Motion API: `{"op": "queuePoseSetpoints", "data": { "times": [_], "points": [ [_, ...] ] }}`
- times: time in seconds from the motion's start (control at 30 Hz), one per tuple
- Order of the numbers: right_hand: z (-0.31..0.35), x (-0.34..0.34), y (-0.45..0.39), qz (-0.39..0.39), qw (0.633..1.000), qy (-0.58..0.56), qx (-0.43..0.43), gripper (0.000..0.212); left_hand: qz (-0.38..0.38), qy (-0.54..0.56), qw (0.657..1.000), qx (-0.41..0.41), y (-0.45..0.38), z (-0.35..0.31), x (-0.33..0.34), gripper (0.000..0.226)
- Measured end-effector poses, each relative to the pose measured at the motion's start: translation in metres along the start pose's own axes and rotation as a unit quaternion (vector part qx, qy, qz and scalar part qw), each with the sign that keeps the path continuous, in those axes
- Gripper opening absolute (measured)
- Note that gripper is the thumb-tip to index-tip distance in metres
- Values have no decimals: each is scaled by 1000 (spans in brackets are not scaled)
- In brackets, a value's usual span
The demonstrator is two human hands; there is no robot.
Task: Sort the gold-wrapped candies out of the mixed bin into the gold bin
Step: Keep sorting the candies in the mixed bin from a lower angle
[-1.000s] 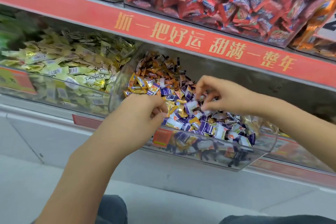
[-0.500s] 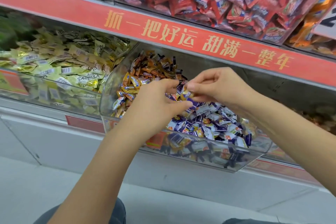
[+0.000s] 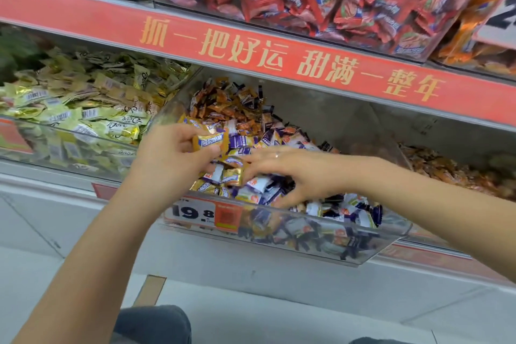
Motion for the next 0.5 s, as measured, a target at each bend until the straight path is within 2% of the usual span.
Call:
{"op": "queuePoseSetpoints", "data": {
  "times": [0.1, 0.17, 0.23, 0.3, 0.4, 0.5],
  "points": [
    [-24, -19, 5, -39, 999, 19, 26, 35, 7, -12, 1000, -11, 0, 9, -2, 32],
    [-48, -29, 17, -38, 997, 10, 72, 28, 3, -11, 1000, -15, -1, 11, -5, 31],
    [-63, -30, 32, -5, 991, -63, 121, 31, 4, -23, 1000, -10, -2, 9, -4, 29],
    [-61, -31, 40, 19, 982, -130, 134, 37, 11, -43, 999, 0, -2, 4, -1, 25],
    [-51, -44, 30, -40, 971, -196, 129, 36, 10, -59, 998, 5, -3, -1, 2, 20],
    [-49, -42, 13, -62, 983, -96, 145, 43, 11, -51, 999, -11, -4, 0, 6, 13]
  ]
}}
Point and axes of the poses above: each hand's wrist, its own y-axis away from the middle knuckle, its own x-axis out of the palm, z = x × y, the point moved 10 cm from there along -y, towards the middle knuckle, and after that the axes turned 1 degree about x, right-handed, at the moved point
